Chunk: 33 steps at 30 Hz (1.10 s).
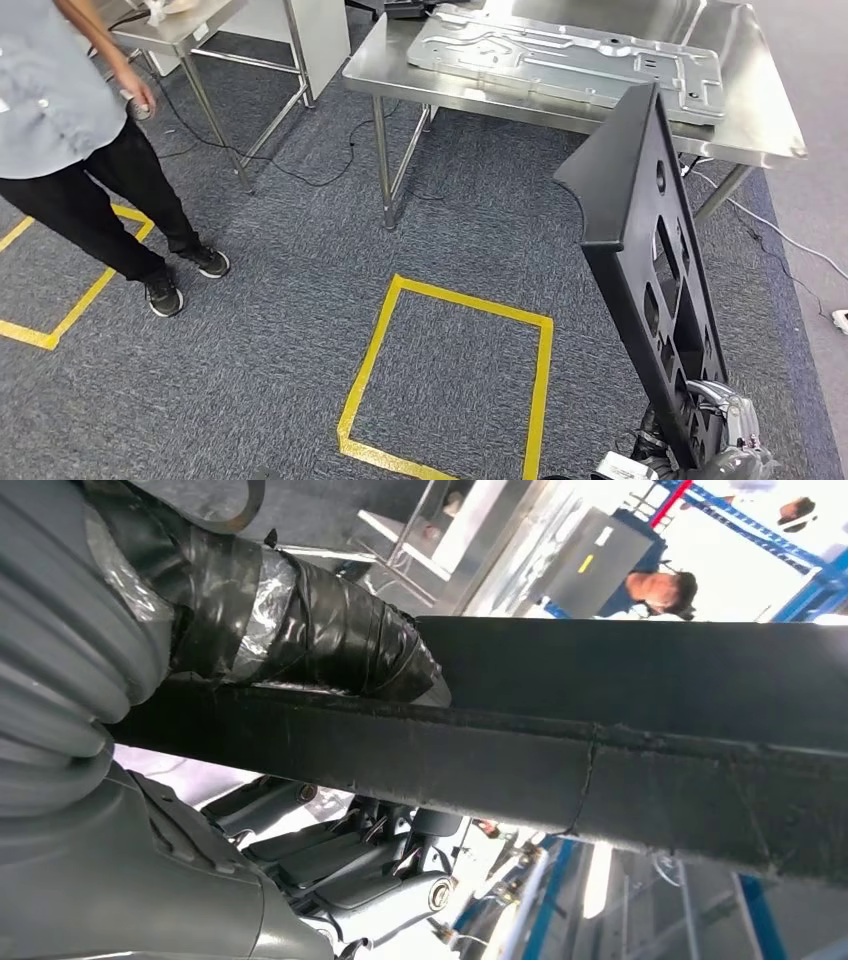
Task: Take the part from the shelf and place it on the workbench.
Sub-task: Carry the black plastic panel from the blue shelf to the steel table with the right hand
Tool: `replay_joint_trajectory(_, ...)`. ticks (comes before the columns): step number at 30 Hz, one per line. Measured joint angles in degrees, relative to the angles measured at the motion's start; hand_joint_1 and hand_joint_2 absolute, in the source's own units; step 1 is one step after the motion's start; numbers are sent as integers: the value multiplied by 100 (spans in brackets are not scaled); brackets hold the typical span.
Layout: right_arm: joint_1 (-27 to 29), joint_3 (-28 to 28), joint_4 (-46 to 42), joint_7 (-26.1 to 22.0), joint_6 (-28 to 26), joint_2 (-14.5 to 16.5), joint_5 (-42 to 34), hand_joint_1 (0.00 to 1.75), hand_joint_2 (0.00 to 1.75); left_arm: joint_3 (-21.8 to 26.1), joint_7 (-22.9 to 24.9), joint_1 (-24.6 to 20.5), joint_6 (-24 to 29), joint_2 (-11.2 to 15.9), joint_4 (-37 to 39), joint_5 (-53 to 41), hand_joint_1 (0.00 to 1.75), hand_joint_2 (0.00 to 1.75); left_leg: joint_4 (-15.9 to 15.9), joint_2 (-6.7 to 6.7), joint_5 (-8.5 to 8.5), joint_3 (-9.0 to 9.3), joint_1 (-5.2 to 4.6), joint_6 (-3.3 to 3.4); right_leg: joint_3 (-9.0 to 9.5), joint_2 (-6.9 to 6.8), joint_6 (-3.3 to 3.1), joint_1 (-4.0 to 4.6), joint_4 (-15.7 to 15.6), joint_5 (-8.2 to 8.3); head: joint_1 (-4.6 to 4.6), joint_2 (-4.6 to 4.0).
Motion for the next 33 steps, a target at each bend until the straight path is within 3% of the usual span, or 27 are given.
replay_joint_trajectory(1,4,3,1,4,0,-5,8,175,175,1,-9,-7,-11,-1,0,-1,0,175,6,-17,-26,29,6,-34,15,59,-32,-12,-29,14,0,-1)
replay_joint_trajectory(3,-2,20,3,11,0,-14,20,175,175,1,-24,-13,-32,-1,0,-3,0,175,261,-252,-219,-57,23,-85,50,177,-102,-44,-92,48,-3,-1)
replay_joint_trajectory(5,-14,46,14,16,0,-19,29,175,175,1,-28,1,-51,3,0,-5,0,175,939,-521,-567,-392,35,-96,54,291,-150,-46,-104,55,-3,-1)
replay_joint_trajectory(6,-16,56,23,21,0,-21,33,175,175,1,-27,13,-60,4,0,-5,0,175,1301,-566,-695,-585,36,-96,51,355,-169,-40,-95,51,-3,-2)
replay_joint_trajectory(7,-15,62,34,30,0,-25,37,175,175,2,-25,26,-66,6,0,-5,0,175,1523,-583,-714,-722,37,-96,51,423,-178,-34,-81,43,-3,-1)
replay_joint_trajectory(8,-14,68,45,43,1,-30,37,175,175,2,-23,34,-71,7,0,-5,0,175,1544,-589,-617,-771,37,-92,53,490,-182,-31,-64,33,-3,-2)
replay_joint_trajectory(10,-15,94,62,89,2,-47,35,175,175,3,-19,38,-77,7,0,-5,0,175,1001,-605,-180,-596,38,-69,65,599,-171,-32,-17,-1,-4,-1)
replay_joint_trajectory(12,-18,150,72,168,2,-84,18,175,175,3,-19,23,-84,11,0,-5,0,175,381,-660,95,-367,29,-27,59,661,-128,-19,36,-43,-2,-1)
replay_joint_trajectory(15,-26,288,97,327,2,-215,-5,175,175,3,-19,-2,-107,14,0,-6,0,175,159,-693,134,-307,6,46,30,700,-26,-10,52,-54,-1,0)
replay_joint_trajectory(17,-31,390,119,416,2,-329,6,175,175,4,-18,1,-118,14,0,-7,0,175,113,-668,174,-287,19,121,7,594,37,-21,119,-105,1,0)
replay_joint_trajectory(19,-59,475,141,457,2,-425,21,175,175,5,-18,6,-126,14,0,-9,0,175,78,-635,205,-275,38,182,-180,414,93,-30,550,-375,2,0)
replay_joint_trajectory(21,-90,541,170,468,2,-503,26,175,175,5,-17,15,-133,14,0,-10,0,175,74,-600,204,-282,36,201,-536,338,140,-49,1287,-728,1,0)
replay_joint_trajectory(22,-96,563,186,473,2,-535,26,175,175,5,-16,20,-134,15,0,-10,0,175,75,-581,200,-281,35,202,-669,332,156,-63,1554,-803,1,0)
replay_joint_trajectory(23,-96,581,199,479,2,-561,22,175,175,5,-16,22,-136,15,0,-10,0,175,76,-567,195,-277,35,200,-706,327,166,-76,1619,-763,0,0)
replay_joint_trajectory(24,-98,598,210,489,2,-587,14,175,175,5,-15,22,-137,14,0,-10,0,175,77,-559,189,-266,36,192,-617,316,169,-90,1434,-608,0,0)
replay_joint_trajectory(26,-109,642,221,529,2,-633,-48,175,175,5,-12,19,-144,13,0,-10,0,175,78,-552,167,-233,34,160,-219,262,153,-103,647,-232,2,-1)
replay_joint_trajectory(28,-134,727,226,631,4,-699,-227,175,175,5,-10,17,-160,13,0,-10,0,175,79,-546,148,-212,18,101,49,225,104,-75,96,-63,1,-1)
replay_joint_trajectory(31,-184,948,240,912,31,-874,-703,175,175,5,-9,16,-189,14,0,-7,0,175,51,-531,149,-202,12,-10,67,255,5,-46,-8,-40,-2,-1)
replay_joint_trajectory(33,-221,1108,251,1069,45,-985,-967,175,175,5,-15,15,-213,15,0,-2,0,175,222,-550,15,-271,22,-59,81,269,-87,-65,-62,-7,-2,0)
